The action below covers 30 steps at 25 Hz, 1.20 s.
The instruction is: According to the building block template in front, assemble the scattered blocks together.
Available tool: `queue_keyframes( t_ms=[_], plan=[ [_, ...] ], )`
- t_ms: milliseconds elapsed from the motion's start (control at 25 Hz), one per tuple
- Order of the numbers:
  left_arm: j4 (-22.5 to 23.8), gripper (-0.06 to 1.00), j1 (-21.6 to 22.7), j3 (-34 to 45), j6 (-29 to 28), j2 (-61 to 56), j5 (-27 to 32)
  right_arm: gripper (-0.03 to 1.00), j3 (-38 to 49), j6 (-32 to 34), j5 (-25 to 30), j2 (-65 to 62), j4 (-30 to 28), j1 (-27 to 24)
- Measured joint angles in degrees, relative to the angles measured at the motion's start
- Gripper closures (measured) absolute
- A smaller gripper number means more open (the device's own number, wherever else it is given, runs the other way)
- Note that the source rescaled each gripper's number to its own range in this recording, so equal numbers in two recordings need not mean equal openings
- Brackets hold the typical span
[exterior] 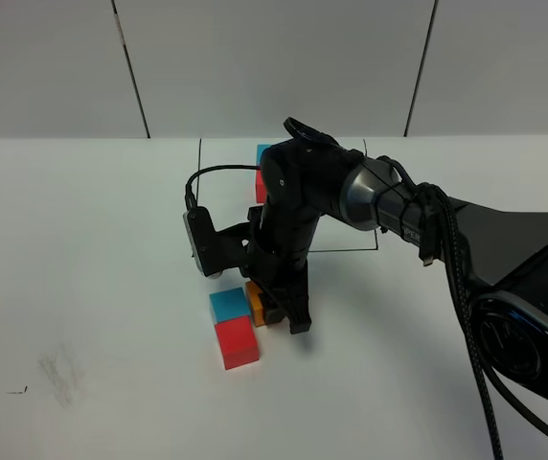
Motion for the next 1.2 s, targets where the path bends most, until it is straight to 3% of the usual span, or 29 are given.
queue_keyframes(
  t_ms=[1200],
  plan=[
    [0.0, 0.36, 0.0, 0.0, 0.0, 0.0, 0.0, 0.97, -0.1, -0.9, -0.9, 0.9, 2.5, 0.0]
  ],
)
